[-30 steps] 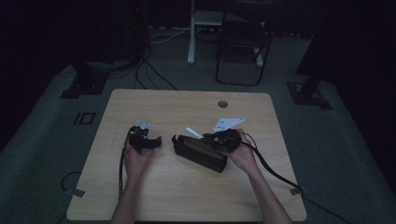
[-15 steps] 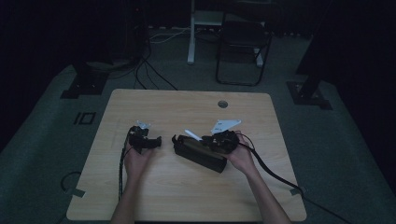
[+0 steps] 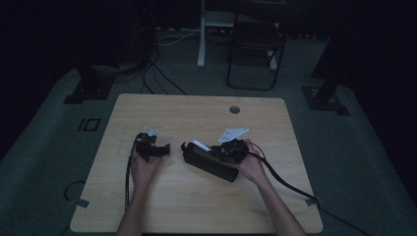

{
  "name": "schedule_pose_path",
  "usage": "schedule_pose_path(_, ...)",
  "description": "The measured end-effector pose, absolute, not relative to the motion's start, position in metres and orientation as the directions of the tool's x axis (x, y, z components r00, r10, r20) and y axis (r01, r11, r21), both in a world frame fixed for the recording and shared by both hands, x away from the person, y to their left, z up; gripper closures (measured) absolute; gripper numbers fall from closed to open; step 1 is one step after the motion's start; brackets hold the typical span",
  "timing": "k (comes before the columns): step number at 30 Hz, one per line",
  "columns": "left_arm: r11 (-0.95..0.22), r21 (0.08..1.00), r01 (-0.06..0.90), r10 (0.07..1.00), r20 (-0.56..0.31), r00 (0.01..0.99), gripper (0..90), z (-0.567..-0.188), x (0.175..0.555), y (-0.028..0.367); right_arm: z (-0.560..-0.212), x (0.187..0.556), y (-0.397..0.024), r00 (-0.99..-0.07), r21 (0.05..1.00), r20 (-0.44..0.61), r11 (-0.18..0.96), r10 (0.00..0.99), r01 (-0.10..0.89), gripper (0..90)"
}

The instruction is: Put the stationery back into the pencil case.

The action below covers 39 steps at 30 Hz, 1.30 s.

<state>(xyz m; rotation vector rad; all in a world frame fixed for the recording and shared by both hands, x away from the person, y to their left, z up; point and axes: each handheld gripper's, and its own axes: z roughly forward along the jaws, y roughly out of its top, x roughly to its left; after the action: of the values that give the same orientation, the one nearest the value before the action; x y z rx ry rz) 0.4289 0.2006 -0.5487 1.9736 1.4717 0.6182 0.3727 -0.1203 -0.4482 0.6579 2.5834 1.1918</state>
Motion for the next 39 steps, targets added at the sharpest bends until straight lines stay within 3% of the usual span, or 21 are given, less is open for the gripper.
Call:
schedule_pose_path(29,-0.210,0.699,0.684,0.960,0.016,0.279,8.2,-0.549,0.429,0.201,-0.466,0.377,-0.110,-0.883,0.718,-0.001,0.615,0.469,0.325,78.3)
schedule_pose_path(36,-0.210,0.699,0.684,0.960,0.016,0.279,8.2,-0.549,0.429,0.201,-0.461,0.375,-0.113,-0.877,0.743,0.006,0.585,0.480,0.325,62.7)
schedule_pose_path(39,-0.210,0.699,0.684,0.960,0.016,0.279,8.2,-0.549,0.429,0.201,-0.458,0.374,-0.115,-0.874,0.750,0.002,0.577,0.486,0.323,61.0)
